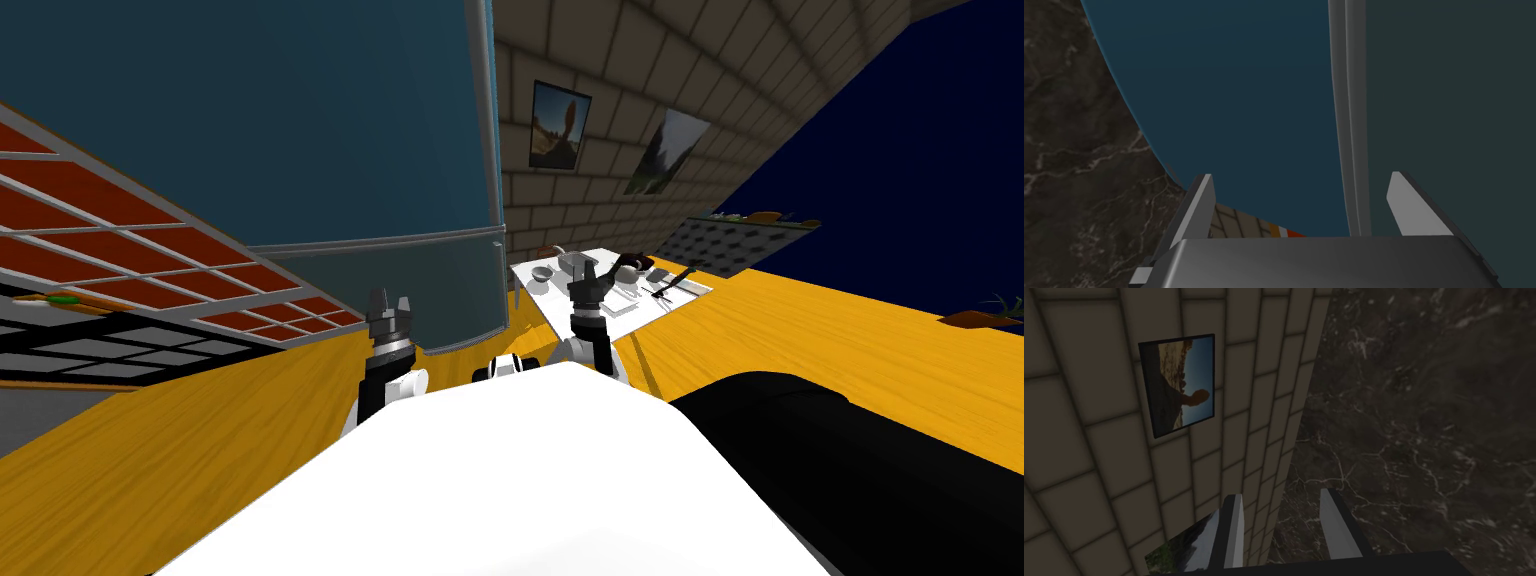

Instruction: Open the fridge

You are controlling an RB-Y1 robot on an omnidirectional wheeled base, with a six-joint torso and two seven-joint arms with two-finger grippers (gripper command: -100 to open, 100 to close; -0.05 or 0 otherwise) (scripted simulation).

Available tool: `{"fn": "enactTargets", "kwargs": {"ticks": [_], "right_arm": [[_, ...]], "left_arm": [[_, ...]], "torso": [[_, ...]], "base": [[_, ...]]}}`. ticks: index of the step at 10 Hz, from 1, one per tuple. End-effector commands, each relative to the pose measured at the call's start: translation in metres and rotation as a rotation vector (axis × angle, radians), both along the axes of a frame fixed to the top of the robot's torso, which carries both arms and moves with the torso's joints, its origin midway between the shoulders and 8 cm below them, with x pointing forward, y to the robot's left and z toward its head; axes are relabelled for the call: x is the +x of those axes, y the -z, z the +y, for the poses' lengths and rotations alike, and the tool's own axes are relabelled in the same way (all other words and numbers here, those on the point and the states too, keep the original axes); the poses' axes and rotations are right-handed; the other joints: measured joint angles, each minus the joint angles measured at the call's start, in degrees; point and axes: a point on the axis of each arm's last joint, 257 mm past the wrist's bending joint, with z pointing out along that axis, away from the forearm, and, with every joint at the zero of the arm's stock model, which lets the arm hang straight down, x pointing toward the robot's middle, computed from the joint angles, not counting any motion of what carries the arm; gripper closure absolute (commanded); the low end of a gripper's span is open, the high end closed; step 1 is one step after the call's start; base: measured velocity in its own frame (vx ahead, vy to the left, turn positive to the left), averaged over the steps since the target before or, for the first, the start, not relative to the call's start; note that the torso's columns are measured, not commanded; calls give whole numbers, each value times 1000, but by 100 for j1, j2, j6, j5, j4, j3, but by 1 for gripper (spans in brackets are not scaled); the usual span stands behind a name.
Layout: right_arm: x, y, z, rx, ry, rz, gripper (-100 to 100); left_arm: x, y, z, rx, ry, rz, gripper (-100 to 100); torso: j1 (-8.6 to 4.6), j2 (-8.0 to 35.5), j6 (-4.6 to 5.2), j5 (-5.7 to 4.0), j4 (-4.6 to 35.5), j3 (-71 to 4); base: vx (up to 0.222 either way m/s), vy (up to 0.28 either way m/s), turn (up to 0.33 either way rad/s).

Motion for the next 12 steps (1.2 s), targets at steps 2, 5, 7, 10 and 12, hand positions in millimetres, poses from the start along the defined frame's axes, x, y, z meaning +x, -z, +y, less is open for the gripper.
{"fn": "enactTargets", "kwargs": {"ticks": [2,5,7,10,12], "right_arm": [[0,0,0,0,0,0,0],[0,0,0,0,0,0,0],[0,0,0,0,0,0,0],[0,0,0,0,0,0,0],[0,0,0,0,0,0,0]], "left_arm": [[20,7,-1,75,18,29,-100],[44,16,2,134,22,62,-100],[54,19,3,154,22,74,-100],[85,25,9,215,14,109,-100],[100,32,13,233,8,133,-100]], "torso": [[-8,7,-1,-2,18,-37],[-13,2,-1,-3,18,-43],[-7,4,-1,-2,18,-42],[-13,2,1,-3,17,-44],[-8,-1,-4,-3,18,-43]], "base": [[-103,11,-120],[-115,-7,-176],[-105,-6,-110],[-99,-23,-157],[-67,-28,-81]]}}
